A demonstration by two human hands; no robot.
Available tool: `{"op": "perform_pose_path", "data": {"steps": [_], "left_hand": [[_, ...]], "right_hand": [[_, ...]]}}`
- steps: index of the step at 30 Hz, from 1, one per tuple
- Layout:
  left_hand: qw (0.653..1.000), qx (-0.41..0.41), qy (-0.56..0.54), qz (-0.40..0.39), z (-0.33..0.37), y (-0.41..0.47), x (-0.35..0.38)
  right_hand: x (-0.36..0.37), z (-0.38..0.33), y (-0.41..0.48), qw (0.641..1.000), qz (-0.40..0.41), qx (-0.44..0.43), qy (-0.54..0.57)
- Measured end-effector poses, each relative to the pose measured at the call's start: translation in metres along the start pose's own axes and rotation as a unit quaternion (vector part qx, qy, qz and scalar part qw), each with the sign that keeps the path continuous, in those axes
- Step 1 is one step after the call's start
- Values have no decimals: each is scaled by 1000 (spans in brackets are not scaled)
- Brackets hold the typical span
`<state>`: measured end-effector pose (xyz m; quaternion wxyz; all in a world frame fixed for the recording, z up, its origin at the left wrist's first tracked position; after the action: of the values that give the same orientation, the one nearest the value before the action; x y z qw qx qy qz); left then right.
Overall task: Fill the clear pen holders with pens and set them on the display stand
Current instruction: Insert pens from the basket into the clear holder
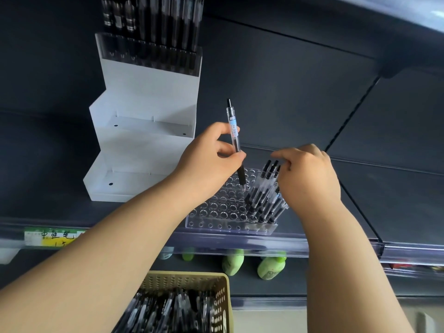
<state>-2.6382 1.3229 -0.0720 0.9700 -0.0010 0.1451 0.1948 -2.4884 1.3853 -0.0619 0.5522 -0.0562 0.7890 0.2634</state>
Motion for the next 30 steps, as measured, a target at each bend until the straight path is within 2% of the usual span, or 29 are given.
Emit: {"op": "perform_pose_path", "data": {"steps": [9, 15, 22, 30], "left_hand": [[1000, 0, 1, 1, -1, -1, -1], [1000, 2, -6, 2, -3, 0, 2], [1000, 6, -5, 2, -2, 1, 3], [1000, 8, -6, -1, -6, 3, 5]], "right_hand": [[9, -1, 4, 999, -39, -21, -9], [0, -1, 3, 1000, -6, -25, 18], [-5, -2, 0, 999, -26, -33, -34], [-7, -6, -1, 998, -40, -28, -40]]}}
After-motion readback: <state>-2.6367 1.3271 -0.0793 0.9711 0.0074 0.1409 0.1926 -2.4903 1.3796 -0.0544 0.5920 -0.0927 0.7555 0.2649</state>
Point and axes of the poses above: each hand's wrist, its own y-axis towards the middle knuckle, its own x-axis out of the palm, z = x × y, the point moved 2 cm from there along y, towards the middle knuckle, and after that the axes turned 7 degrees about -x, right-handed, at the moved point
